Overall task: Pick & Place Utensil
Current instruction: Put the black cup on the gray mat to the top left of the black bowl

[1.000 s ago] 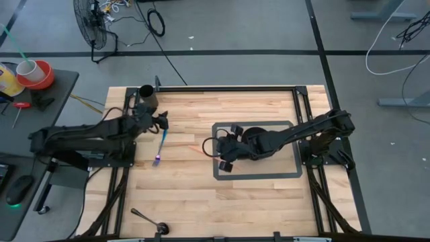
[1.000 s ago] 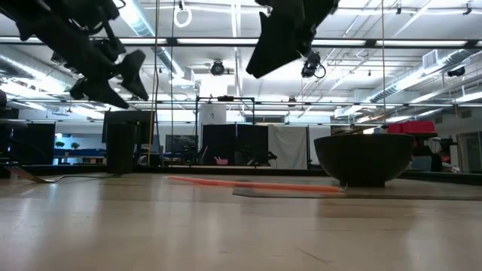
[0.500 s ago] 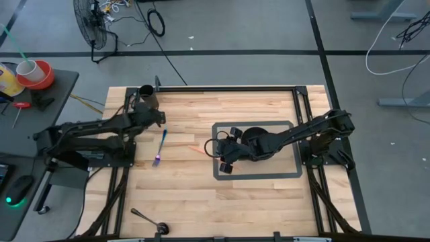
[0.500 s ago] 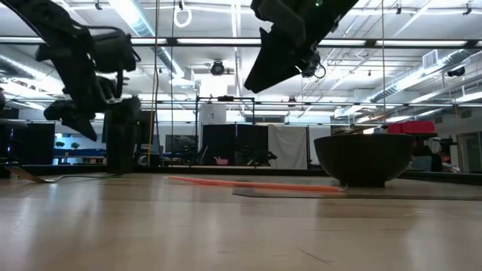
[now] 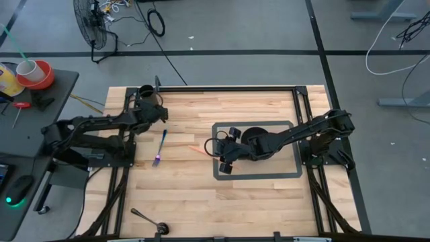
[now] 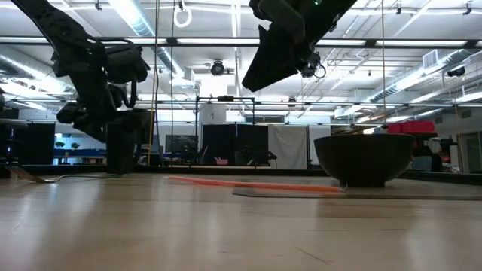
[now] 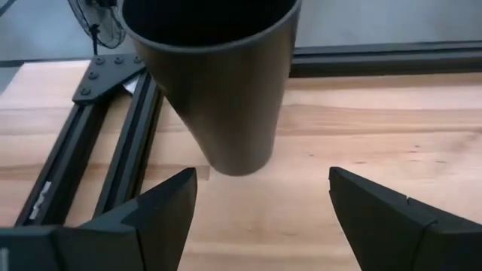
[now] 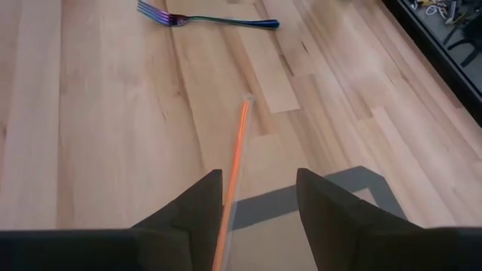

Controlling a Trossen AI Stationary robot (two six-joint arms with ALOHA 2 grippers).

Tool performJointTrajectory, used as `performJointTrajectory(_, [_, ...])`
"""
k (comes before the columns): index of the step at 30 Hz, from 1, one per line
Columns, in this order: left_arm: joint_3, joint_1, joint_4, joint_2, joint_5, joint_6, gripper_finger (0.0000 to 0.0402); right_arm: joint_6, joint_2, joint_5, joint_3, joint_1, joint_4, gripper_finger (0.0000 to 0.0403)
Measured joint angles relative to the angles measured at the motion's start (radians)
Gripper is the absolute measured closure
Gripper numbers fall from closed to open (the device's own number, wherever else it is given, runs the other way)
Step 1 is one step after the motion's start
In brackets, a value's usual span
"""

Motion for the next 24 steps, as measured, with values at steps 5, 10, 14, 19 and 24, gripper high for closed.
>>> performJointTrajectory(5, [0.0, 0.066, 0.001, 0.0, 0.072, -0.004, 0.0071, 0.0, 0.0, -0.001, 0.0, 0.001, 0.027, 0.0231])
performJointTrajectory(10, [0.0, 0.144, 0.03, 0.026, 0.124, -0.003, 0.0028, 0.0, 0.0, -0.001, 0.0, 0.001, 0.034, 0.0231])
performJointTrajectory(14, [0.0, 0.162, 0.09, 0.082, 0.147, 0.009, 0.0016, -0.005, 0.0, -0.001, 0.0, 0.0, 0.037, 0.0231])
performJointTrajectory(19, [0.0, 0.173, 0.178, 0.175, 0.04, -0.041, 0.0022, -0.018, 0.0, -0.001, 0.0, 0.0, 0.042, 0.0231])
performJointTrajectory(24, [0.0, 0.187, 0.318, 0.244, 0.001, -0.025, 0.0027, -0.026, 0.0, -0.001, 0.0, 0.0, 0.045, 0.0231])
